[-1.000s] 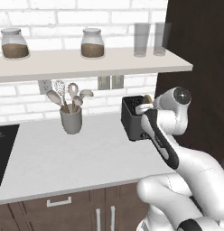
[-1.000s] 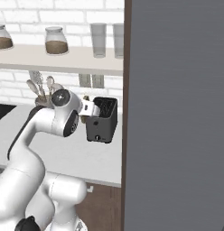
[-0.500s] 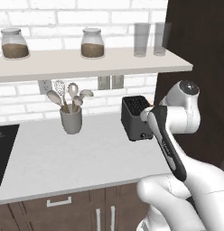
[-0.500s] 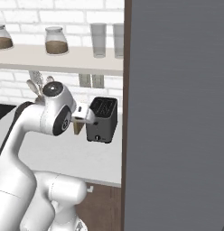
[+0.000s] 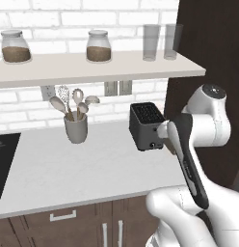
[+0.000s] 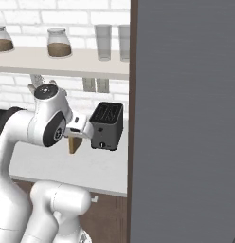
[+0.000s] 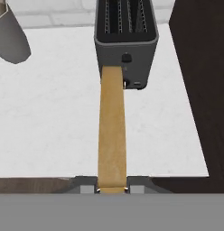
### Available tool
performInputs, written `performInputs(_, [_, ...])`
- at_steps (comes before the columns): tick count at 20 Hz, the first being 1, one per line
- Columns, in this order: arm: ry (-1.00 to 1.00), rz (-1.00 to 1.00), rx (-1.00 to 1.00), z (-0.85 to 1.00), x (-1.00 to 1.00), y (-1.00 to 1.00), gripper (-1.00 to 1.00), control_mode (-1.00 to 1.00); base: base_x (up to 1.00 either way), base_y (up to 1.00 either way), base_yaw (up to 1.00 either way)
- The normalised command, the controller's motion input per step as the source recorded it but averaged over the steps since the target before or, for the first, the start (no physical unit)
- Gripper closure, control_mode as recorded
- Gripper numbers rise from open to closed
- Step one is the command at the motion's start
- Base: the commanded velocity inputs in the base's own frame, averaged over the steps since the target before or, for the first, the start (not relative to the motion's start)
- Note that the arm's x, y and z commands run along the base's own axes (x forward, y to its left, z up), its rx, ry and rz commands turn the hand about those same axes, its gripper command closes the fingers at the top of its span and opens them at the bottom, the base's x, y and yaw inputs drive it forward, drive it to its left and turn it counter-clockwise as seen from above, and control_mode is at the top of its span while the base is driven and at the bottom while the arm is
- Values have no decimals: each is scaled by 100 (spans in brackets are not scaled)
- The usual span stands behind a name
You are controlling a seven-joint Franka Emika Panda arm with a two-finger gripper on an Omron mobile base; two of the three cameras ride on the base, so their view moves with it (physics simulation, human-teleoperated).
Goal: Start the toaster. Once the lever pops up, take the bread to the plate on the dining counter.
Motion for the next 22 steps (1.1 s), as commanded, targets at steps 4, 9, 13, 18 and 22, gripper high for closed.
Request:
performInputs(4, [-2, 0, 0, 1, -50, 0, 100, -100, 0, 0, 0])
performInputs(9, [0, 0, 0, 18, -34, 0, 100, -100, 0, 0, 0])
performInputs(13, [0, 0, 0, 24, -23, 0, 100, -100, 0, 0, 0])
performInputs(18, [0, 0, 0, 34, -17, 0, 100, -100, 0, 0, 0])
performInputs(22, [0, 0, 0, 34, -25, 0, 100, -100, 0, 0, 0])
